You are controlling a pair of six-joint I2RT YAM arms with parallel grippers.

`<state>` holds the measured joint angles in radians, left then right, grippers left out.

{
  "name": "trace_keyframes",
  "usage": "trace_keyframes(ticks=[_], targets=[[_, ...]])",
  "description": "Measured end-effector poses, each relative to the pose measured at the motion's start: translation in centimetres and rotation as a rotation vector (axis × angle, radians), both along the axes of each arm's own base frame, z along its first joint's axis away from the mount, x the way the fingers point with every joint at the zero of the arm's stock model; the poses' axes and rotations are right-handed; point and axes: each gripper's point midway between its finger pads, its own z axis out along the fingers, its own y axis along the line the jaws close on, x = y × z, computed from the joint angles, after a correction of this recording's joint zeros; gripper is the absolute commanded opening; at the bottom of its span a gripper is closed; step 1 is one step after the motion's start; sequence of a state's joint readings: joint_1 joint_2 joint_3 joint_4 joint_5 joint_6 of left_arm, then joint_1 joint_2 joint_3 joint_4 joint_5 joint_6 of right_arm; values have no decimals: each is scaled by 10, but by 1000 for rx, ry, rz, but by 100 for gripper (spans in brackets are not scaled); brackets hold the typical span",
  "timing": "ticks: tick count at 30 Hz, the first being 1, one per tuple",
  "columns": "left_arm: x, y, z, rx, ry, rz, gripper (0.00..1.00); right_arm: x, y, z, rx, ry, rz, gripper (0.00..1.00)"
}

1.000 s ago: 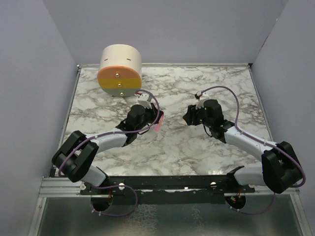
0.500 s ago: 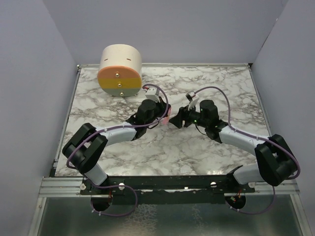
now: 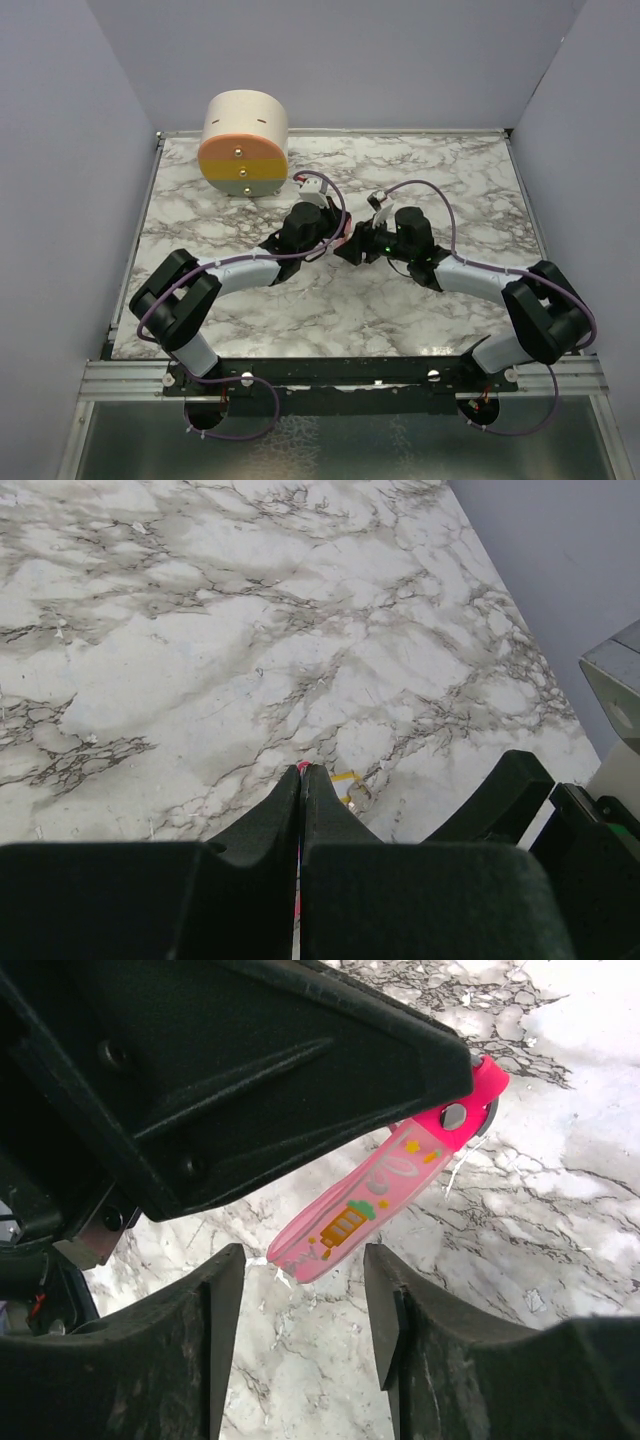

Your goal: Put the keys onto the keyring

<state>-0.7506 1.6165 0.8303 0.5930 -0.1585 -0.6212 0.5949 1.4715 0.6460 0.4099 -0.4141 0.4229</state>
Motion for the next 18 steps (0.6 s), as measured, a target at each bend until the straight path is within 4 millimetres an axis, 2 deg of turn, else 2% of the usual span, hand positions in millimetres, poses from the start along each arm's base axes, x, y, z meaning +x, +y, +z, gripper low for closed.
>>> trace_keyframes(ticks=[6,12,18], targets=[[0,0,1,-3,-1,2,0,3,1,3,18,0,-16,22],[0,2,7,-10,-13,8,0,8,-4,5,14,-13,-59,1],[-1,9,15,15,-51,15,0,13,-19,25,-3,-58,-147,1]])
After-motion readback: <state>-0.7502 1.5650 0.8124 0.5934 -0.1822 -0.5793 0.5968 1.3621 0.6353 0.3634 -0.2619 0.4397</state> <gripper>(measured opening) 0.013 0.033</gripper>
